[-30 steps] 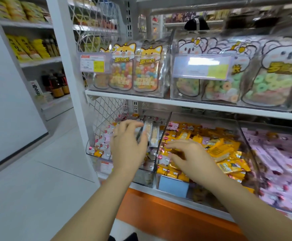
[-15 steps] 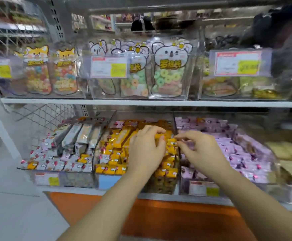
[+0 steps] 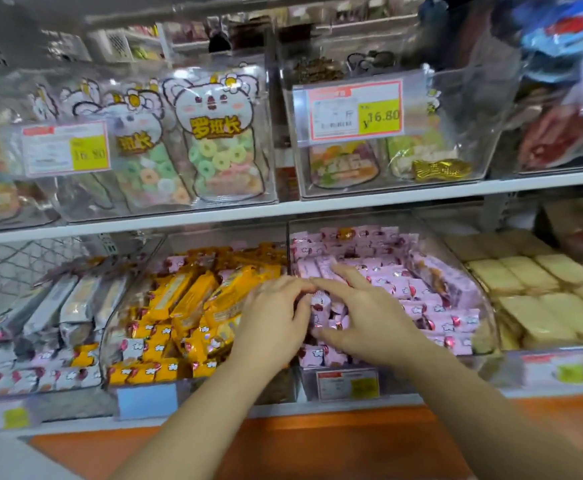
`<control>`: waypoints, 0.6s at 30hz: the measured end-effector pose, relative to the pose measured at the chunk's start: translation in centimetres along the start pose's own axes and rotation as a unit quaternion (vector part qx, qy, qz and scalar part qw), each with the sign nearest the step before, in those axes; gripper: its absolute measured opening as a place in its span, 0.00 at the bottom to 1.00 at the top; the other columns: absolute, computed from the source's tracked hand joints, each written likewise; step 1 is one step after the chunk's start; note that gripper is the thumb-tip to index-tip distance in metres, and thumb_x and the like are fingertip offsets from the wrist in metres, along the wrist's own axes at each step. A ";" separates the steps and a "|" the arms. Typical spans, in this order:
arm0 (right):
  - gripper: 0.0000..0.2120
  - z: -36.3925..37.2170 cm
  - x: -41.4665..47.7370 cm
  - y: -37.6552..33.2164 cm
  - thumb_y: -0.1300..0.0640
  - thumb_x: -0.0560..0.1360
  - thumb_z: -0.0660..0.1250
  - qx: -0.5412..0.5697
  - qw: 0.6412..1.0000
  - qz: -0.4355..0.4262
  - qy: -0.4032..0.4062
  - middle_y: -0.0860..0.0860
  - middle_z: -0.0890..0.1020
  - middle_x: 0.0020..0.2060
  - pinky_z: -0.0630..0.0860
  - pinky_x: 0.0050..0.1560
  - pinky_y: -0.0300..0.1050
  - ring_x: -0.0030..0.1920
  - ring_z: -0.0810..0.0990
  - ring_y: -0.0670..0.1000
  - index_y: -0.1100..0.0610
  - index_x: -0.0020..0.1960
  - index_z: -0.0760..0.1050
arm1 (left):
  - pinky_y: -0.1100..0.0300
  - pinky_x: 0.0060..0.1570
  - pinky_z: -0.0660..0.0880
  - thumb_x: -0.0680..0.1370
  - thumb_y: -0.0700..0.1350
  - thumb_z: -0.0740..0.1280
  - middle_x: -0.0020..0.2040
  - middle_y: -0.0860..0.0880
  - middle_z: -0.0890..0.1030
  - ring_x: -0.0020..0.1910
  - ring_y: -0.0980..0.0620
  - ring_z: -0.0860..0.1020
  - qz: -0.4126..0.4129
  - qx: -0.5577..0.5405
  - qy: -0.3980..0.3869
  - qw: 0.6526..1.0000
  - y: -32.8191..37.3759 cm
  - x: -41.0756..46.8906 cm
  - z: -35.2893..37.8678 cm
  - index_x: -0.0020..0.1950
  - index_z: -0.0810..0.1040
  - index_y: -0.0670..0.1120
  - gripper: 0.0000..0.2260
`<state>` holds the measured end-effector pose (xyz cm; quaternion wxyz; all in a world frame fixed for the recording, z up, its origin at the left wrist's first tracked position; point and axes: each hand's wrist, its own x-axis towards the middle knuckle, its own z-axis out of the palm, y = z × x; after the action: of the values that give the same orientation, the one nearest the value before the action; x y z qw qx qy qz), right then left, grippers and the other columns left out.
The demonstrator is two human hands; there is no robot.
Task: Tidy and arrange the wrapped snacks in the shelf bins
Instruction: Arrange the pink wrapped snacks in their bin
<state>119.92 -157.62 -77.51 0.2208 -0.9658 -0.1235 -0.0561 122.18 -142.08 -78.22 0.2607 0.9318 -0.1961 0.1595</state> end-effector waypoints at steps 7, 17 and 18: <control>0.21 0.5 0.3 1.2 0.51 0.74 0.65 0.044 0.995 0.033 0.080 0.44 0.64 0.72 0.72 0.61 0.47 0.58 0.76 0.48 0.46 0.67 0.70 | 0.53 0.74 0.46 0.81 0.42 0.57 0.64 0.56 0.75 0.65 0.58 0.69 0.019 -0.006 -0.034 0.999 1.7 -0.1 0.1 0.63 0.75 0.54 0.14; 0.17 -3.4 -2.1 6.1 0.57 0.72 0.70 -0.009 0.974 0.094 0.205 0.49 0.74 0.66 0.73 0.58 0.49 0.56 0.78 0.55 0.52 0.61 0.78 | 0.64 0.70 0.56 0.82 0.40 0.54 0.71 0.53 0.69 0.71 0.56 0.63 0.058 -0.097 -0.119 0.986 6.4 2.8 2.7 0.70 0.69 0.51 0.18; 0.16 -3.6 -2.3 6.7 0.57 0.72 0.70 -0.015 0.972 0.102 0.213 0.50 0.75 0.65 0.72 0.60 0.51 0.56 0.78 0.57 0.52 0.60 0.79 | 0.66 0.70 0.55 0.82 0.39 0.54 0.72 0.53 0.68 0.72 0.56 0.62 0.061 -0.103 -0.125 0.985 6.7 3.1 3.1 0.70 0.69 0.50 0.18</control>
<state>119.27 -165.51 -77.38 0.2316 -0.9424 0.0265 -0.2397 122.55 -149.93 -76.68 0.3187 0.8988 -0.2987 0.0360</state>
